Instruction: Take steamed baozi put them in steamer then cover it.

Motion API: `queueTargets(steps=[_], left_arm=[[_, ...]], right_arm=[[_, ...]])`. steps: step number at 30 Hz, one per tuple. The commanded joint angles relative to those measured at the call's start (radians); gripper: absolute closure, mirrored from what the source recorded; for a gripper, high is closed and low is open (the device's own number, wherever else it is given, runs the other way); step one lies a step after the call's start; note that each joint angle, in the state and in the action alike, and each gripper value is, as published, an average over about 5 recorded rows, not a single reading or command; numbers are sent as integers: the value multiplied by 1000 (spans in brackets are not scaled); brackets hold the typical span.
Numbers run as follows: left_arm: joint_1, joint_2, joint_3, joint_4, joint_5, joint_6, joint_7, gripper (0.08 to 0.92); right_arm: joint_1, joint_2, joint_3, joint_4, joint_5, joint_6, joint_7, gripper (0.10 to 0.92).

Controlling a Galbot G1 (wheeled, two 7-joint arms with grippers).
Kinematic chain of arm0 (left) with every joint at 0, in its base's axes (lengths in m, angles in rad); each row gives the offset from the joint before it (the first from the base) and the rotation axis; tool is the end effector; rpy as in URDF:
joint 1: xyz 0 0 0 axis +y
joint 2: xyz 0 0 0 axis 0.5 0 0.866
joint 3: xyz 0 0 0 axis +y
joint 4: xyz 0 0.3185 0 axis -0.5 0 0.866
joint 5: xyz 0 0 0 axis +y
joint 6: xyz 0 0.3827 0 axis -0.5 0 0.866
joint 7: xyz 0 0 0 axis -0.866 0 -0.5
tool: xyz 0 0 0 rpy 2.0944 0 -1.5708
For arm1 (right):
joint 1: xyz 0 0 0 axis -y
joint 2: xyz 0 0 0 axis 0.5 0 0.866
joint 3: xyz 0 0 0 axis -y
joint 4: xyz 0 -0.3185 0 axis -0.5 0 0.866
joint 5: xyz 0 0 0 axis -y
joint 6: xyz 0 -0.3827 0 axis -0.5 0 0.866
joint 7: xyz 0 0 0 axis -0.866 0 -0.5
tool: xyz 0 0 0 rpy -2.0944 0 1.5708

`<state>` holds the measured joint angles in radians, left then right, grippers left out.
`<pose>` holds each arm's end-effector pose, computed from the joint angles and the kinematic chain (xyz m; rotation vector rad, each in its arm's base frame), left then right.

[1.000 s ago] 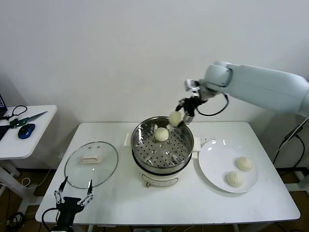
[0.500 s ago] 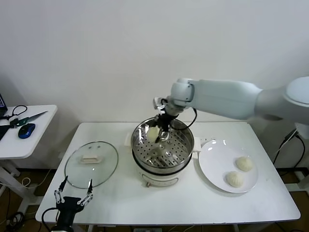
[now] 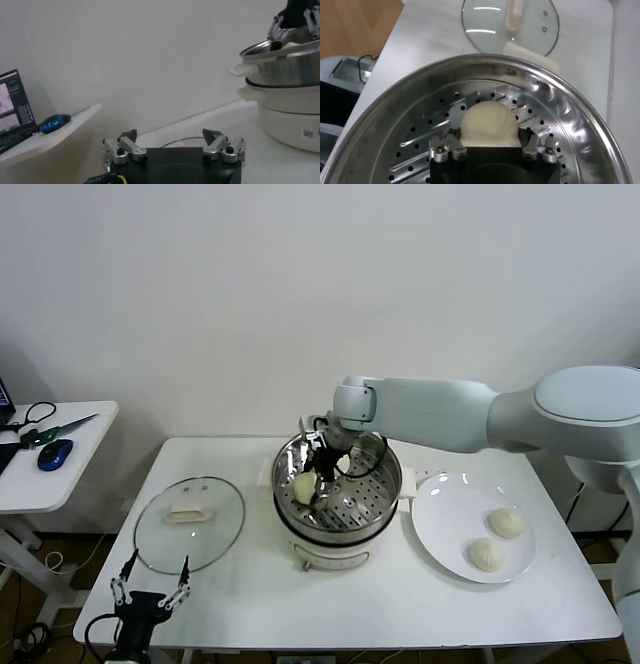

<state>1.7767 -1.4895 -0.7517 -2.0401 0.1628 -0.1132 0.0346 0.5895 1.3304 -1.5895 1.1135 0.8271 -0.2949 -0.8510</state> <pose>0.1554 0.0887 -0.3250 0.1010 -2.9363 -0.5365 0.5540 0.1696 -0.1410 1.6079 -1.3782 1.2911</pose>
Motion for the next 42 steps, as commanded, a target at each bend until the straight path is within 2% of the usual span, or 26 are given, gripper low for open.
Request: queueTargets(steps=[1,9,16,25,29,33,42], left_arm=[[-2,1,0,2,2,3,1,177],[-8,0,2,0,8,7,1,177],[-6,2,1,-7,12,8,1,177],[-2,1,2,-8,24,8,2,177],[-2,-1,0,-7,24,8,2,177],[-1,-5,1,-10,31,13,1,177],[10,-15,-5,-13,44,17,2,177]], right_arm=[[-19,4,15,-3,-13,-3,2,213],[91,-114,23,75,-15,5,-34,203],[245,-357,-9,225,-50,44,-108,203],[332,-699,-79,387,-226,80,-175,203],[260,-830,-65,431,-362,90,-182,203],[98,-913,44,405,-512,108,-192,203],[-258,-943,265,282,-682,149,-207,203]])
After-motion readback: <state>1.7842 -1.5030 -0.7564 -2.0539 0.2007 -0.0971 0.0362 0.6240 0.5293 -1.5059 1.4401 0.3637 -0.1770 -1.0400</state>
